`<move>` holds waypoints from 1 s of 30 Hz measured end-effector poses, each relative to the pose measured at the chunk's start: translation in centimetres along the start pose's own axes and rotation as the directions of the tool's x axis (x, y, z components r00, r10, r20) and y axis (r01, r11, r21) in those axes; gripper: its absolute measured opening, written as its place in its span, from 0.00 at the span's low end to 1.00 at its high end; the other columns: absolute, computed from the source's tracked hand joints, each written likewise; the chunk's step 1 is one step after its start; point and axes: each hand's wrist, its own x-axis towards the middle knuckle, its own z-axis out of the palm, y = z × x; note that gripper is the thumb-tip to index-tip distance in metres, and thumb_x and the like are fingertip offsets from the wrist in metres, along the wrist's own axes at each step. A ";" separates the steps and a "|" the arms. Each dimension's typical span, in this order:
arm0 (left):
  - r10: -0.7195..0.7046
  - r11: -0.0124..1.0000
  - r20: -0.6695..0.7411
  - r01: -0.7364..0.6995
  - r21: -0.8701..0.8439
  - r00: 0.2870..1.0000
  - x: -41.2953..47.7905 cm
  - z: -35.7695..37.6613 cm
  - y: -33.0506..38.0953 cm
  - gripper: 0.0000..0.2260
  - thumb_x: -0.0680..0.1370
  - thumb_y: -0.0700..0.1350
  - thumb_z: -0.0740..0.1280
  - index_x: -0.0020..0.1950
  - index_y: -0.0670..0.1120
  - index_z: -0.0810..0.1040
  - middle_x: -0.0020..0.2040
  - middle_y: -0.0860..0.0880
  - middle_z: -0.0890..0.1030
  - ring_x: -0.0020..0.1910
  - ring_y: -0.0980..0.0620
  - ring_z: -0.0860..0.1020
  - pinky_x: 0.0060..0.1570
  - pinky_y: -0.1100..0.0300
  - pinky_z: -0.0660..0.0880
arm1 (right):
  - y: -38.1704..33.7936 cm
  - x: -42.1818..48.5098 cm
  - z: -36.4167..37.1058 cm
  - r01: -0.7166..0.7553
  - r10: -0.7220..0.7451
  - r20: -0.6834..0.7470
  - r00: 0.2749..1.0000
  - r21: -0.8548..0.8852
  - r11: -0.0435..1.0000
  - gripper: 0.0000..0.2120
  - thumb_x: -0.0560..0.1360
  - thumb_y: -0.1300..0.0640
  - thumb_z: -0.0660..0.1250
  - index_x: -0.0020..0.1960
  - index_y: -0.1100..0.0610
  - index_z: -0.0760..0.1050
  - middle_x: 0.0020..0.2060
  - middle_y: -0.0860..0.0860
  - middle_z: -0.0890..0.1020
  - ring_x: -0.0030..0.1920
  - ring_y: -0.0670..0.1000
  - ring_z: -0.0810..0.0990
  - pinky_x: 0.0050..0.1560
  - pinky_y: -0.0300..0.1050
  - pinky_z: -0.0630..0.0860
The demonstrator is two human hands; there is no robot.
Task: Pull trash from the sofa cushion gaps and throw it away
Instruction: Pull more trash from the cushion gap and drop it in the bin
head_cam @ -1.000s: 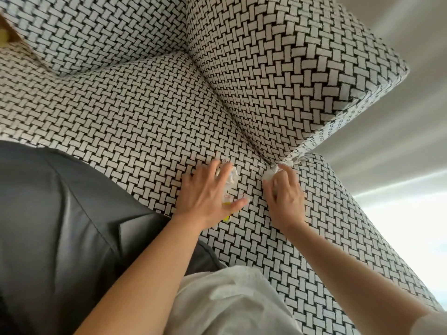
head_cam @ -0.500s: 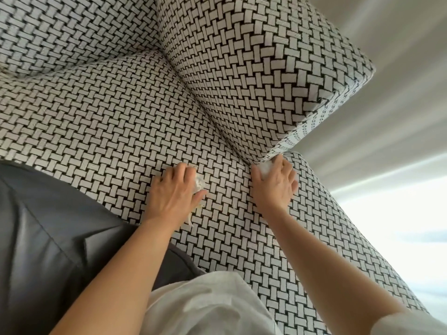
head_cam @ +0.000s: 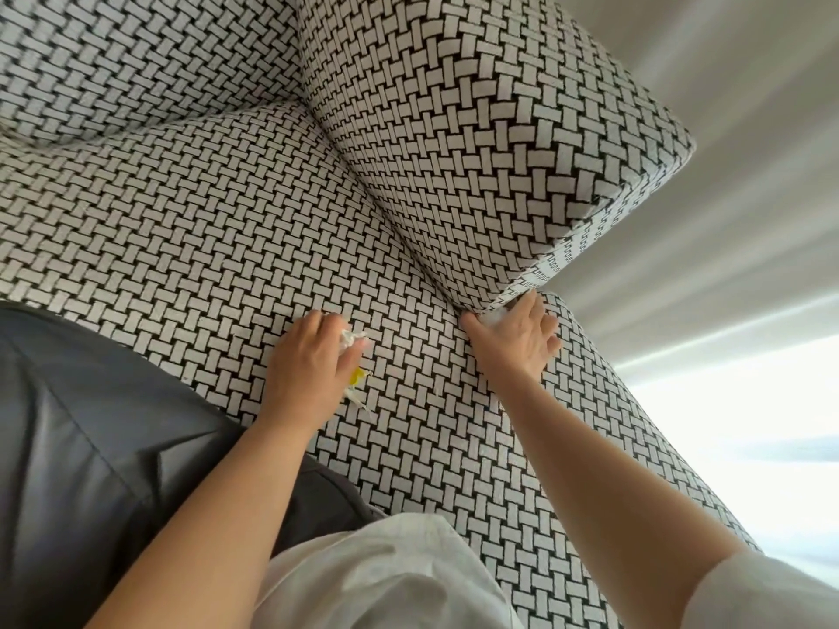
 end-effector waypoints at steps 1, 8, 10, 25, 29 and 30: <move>-0.008 1.000 0.006 0.009 -0.028 1.000 -0.1 0.0 -0.1 0.17 0.76 0.54 0.57 0.47 0.41 0.73 0.41 0.46 0.75 0.38 0.52 0.71 0.35 0.60 0.69 | -0.1 0.1 -0.1 -0.003 0.003 -0.005 1.000 0.017 1.000 0.46 0.63 0.37 0.64 0.73 0.57 0.52 0.68 0.52 0.65 0.66 0.55 0.62 0.65 0.54 0.60; -0.074 0.977 0.010 0.075 -0.197 0.997 -0.4 -0.3 -0.4 0.17 0.76 0.54 0.55 0.49 0.41 0.74 0.42 0.50 0.72 0.41 0.52 0.71 0.41 0.62 0.67 | -0.8 0.8 -0.8 -0.028 0.026 0.018 1.000 0.088 0.996 0.37 0.61 0.42 0.69 0.63 0.58 0.62 0.59 0.52 0.71 0.61 0.54 0.66 0.65 0.51 0.61; -0.086 0.974 0.021 0.088 -0.207 0.996 -0.5 -0.3 -0.6 0.18 0.75 0.55 0.55 0.49 0.41 0.74 0.42 0.50 0.73 0.41 0.52 0.72 0.42 0.62 0.66 | -0.3 1.0 -0.8 -0.003 -0.001 0.037 0.999 0.105 0.994 0.37 0.62 0.44 0.69 0.65 0.59 0.61 0.59 0.52 0.70 0.62 0.54 0.65 0.67 0.51 0.61; -0.107 0.962 0.030 0.111 -0.251 0.994 -0.5 -0.4 -0.5 0.18 0.75 0.55 0.55 0.49 0.42 0.74 0.43 0.50 0.74 0.42 0.52 0.74 0.45 0.56 0.74 | 1.9 1.1 -0.8 0.186 -0.190 0.018 0.982 0.124 0.975 0.18 0.66 0.43 0.67 0.49 0.54 0.70 0.50 0.48 0.73 0.55 0.52 0.68 0.58 0.46 0.63; -0.119 0.961 0.031 0.123 -0.250 0.992 -0.5 -0.7 -0.3 0.17 0.76 0.54 0.56 0.49 0.42 0.74 0.43 0.49 0.74 0.43 0.50 0.74 0.45 0.54 0.75 | 1.8 1.0 -0.8 0.205 -0.207 0.035 0.978 0.055 0.977 0.23 0.67 0.37 0.65 0.52 0.53 0.71 0.53 0.45 0.72 0.56 0.51 0.67 0.56 0.47 0.63; -0.123 0.959 0.030 0.126 -0.252 0.992 -0.5 -0.8 -0.2 0.16 0.76 0.54 0.56 0.48 0.42 0.74 0.43 0.49 0.74 0.43 0.50 0.74 0.45 0.54 0.75 | 1.7 1.0 -0.7 0.191 -0.193 0.035 0.981 0.054 0.980 0.22 0.67 0.38 0.66 0.51 0.53 0.71 0.52 0.45 0.73 0.55 0.51 0.67 0.56 0.48 0.63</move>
